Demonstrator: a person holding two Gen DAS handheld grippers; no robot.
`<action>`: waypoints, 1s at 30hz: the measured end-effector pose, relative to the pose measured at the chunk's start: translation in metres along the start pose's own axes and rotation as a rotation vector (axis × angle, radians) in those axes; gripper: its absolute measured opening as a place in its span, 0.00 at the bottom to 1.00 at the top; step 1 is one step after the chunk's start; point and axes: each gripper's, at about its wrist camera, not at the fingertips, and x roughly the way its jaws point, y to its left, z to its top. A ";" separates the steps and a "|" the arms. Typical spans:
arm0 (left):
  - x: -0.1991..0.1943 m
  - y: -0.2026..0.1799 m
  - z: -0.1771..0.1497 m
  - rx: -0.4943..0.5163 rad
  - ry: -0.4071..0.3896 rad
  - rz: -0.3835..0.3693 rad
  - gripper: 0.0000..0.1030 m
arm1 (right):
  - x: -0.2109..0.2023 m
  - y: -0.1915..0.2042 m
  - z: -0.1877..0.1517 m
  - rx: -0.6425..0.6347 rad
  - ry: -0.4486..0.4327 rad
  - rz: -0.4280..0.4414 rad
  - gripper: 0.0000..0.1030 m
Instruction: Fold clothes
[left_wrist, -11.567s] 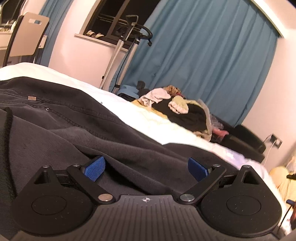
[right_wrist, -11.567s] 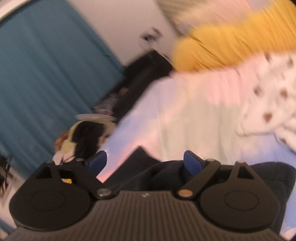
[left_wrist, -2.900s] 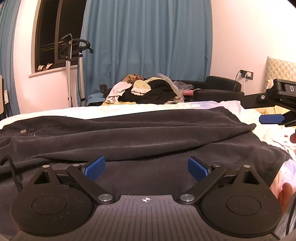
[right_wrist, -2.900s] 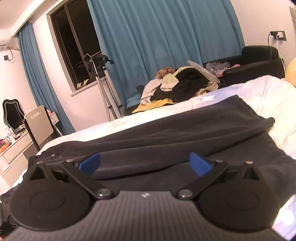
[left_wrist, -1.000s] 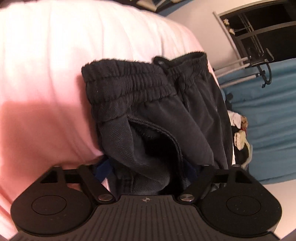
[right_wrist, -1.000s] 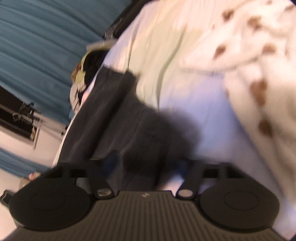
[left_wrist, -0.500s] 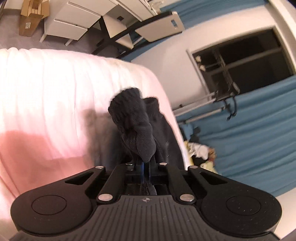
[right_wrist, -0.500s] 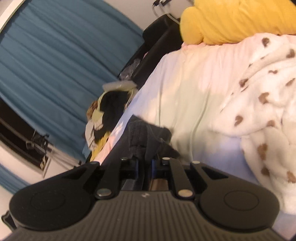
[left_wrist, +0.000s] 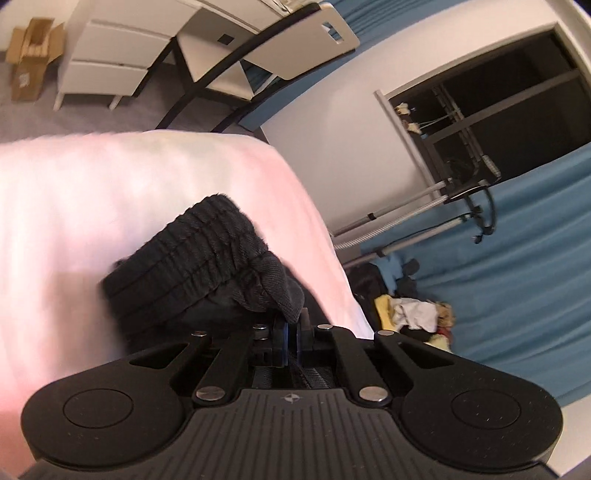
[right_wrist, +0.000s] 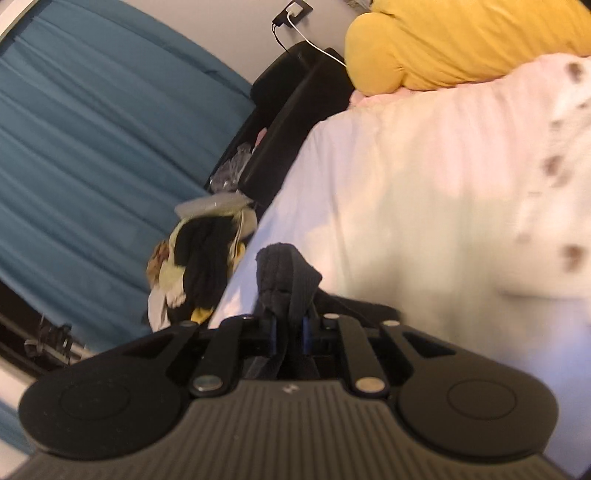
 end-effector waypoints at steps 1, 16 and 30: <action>0.017 -0.011 0.005 0.017 0.000 0.015 0.05 | 0.018 0.011 -0.002 -0.003 -0.009 -0.006 0.13; 0.211 -0.075 0.012 0.244 0.053 0.168 0.49 | 0.199 0.042 -0.040 -0.186 -0.004 -0.098 0.46; 0.058 -0.048 -0.151 0.230 -0.011 -0.159 0.90 | 0.060 0.016 -0.091 -0.096 0.026 0.148 0.85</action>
